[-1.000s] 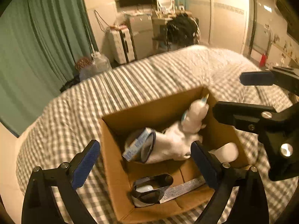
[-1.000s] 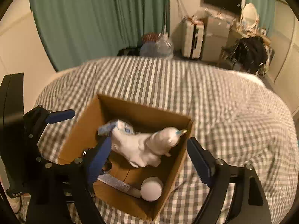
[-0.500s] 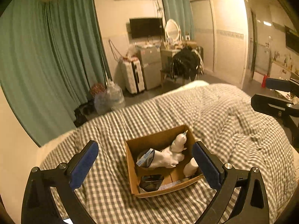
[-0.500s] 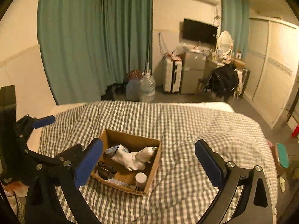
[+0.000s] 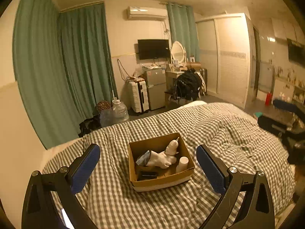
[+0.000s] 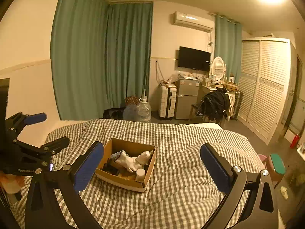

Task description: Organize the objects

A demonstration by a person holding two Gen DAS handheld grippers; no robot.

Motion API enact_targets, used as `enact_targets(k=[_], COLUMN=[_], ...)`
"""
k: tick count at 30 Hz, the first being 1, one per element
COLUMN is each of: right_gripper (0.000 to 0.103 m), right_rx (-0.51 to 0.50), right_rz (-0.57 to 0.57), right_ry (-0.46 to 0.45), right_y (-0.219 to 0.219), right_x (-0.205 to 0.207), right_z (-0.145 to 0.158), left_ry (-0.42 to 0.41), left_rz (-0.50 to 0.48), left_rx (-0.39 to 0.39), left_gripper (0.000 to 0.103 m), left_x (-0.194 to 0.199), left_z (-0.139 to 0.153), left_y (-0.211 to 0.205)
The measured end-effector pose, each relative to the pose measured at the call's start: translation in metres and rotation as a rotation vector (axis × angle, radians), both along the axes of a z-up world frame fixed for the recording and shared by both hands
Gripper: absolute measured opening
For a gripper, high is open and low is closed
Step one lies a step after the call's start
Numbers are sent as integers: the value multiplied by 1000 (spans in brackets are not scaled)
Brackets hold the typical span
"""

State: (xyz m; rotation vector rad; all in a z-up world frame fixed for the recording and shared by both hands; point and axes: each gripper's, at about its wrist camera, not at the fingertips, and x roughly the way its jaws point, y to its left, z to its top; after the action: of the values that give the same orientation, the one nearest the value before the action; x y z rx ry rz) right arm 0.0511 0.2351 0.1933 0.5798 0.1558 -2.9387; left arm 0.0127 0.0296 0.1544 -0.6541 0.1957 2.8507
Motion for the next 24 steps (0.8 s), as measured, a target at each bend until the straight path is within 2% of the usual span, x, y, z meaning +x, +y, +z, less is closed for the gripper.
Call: enact_targets(k=[6,10,14,20,24], right_gripper=[102,102,102,102,102], right_rx=[-76,-39,-17,-21,-23], right_rz=[-12,-59,-109,-122,-128], right_ry=[51,114,166,133,101], right_y=[6,5,4,3,5], right_x=[13,11,9,-5,-15], right_z=[-46,-78,-109,-150,-162], left_ry=[62,110,74,45,24], left_rz=[62,123,146,174,196], left_rx=[61,76,102,54,67], left_gripper=[103,103,103,103,103], left_x=[18,26,20,9,5], left_z=[-35,-65,-95,-122,-131], left_y=[-2,3,6,8,2])
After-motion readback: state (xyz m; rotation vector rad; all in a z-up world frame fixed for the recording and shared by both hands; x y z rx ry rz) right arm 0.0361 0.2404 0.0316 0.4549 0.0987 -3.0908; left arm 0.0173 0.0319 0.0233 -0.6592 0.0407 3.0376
